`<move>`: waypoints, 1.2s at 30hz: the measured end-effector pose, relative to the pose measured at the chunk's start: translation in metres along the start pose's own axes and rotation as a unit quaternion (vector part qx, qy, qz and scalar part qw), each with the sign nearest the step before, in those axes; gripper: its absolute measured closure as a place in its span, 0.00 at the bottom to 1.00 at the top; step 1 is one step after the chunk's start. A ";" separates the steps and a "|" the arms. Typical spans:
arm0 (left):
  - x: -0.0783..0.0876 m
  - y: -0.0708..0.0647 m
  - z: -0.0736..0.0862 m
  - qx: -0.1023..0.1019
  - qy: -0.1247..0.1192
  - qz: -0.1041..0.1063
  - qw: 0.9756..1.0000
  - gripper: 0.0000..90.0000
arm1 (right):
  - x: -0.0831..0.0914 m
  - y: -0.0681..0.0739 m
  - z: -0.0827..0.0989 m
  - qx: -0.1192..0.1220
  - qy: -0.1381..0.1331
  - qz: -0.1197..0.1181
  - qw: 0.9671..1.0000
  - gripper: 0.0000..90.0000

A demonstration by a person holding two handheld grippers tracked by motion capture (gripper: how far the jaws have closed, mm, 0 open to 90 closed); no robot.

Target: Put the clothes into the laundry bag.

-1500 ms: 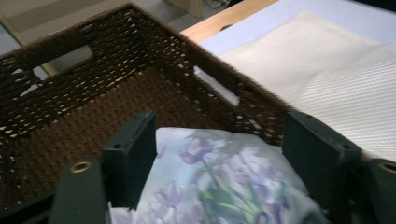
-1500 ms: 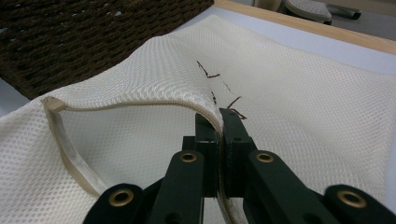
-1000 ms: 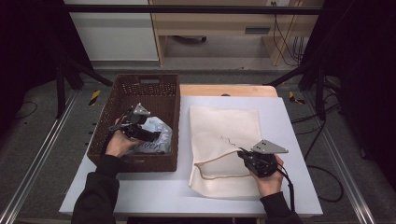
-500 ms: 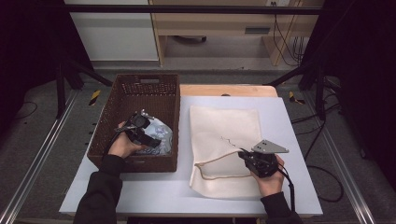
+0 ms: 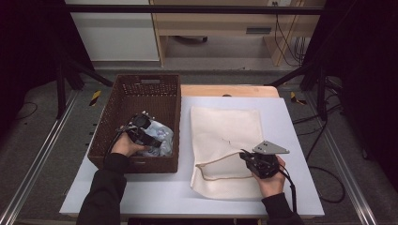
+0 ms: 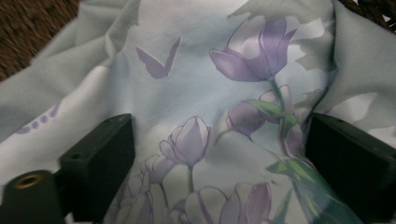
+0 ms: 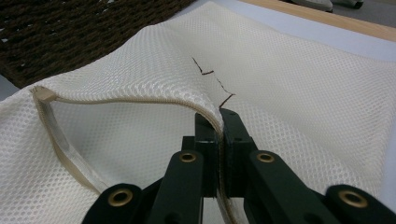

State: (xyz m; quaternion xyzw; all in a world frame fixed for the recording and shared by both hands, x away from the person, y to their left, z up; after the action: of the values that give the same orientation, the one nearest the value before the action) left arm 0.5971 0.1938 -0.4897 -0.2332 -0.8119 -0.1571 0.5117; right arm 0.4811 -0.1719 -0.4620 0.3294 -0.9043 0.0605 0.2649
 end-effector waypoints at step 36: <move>0.064 0.003 -0.015 -0.004 -0.217 -0.085 0.973 0.84 | 0.003 -0.003 -0.002 -0.005 -0.010 0.000 1.000 0.97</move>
State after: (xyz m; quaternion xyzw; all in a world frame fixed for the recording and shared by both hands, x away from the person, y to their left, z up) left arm 0.5861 0.2027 -0.4259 -0.1940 -0.9196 -0.1487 0.3077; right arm 0.4814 -0.1752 -0.4588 0.3284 -0.9072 0.0524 0.2575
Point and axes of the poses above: each handheld gripper's, and its own axes: x roughly backward along the jaws, z roughly out of its underside, y roughly to its left, the point moved 6 cm from there along -x, roughly forward along the jaws, and after that the axes turned 6 degrees about -z, right-handed, at the moved point
